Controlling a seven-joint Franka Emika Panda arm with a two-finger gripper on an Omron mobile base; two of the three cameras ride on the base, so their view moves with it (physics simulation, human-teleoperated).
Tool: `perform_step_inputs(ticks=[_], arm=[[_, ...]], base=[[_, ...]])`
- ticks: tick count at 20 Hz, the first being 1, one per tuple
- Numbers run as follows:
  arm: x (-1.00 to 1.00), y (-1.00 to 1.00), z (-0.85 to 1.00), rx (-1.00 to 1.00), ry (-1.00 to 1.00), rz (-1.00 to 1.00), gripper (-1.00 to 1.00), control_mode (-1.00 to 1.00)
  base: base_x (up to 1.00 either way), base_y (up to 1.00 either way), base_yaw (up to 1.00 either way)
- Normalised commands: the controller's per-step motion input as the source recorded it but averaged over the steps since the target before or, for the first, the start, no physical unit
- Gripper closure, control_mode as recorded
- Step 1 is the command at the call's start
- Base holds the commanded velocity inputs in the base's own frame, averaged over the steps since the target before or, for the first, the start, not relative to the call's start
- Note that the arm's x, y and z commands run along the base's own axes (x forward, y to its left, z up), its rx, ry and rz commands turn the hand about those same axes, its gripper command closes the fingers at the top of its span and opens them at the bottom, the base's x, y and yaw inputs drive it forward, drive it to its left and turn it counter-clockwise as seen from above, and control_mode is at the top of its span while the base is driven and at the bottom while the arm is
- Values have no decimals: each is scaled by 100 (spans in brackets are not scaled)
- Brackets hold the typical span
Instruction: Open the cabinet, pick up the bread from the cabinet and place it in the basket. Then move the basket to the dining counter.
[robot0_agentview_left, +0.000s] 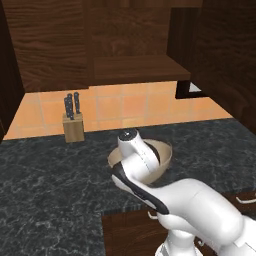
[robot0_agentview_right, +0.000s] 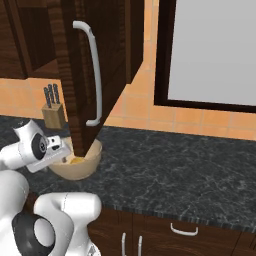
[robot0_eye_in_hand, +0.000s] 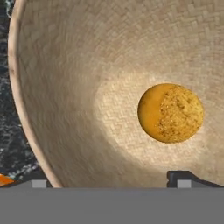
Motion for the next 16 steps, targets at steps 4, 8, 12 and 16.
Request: perform_step_inputs(ticks=[4, 8, 12, 16], arm=[[-1, 0, -36, -10, 1, 3, 100, -100], [-18, -6, -22, -5, 0, 1, 100, -100], [-31, -2, -16, -3, -1, 0, 100, -100], [-42, -2, 69, -2, -14, 0, 100, -100]], base=[[0, 0, 0], [0, 0, 0], [0, 0, 0], [0, 0, 0]])
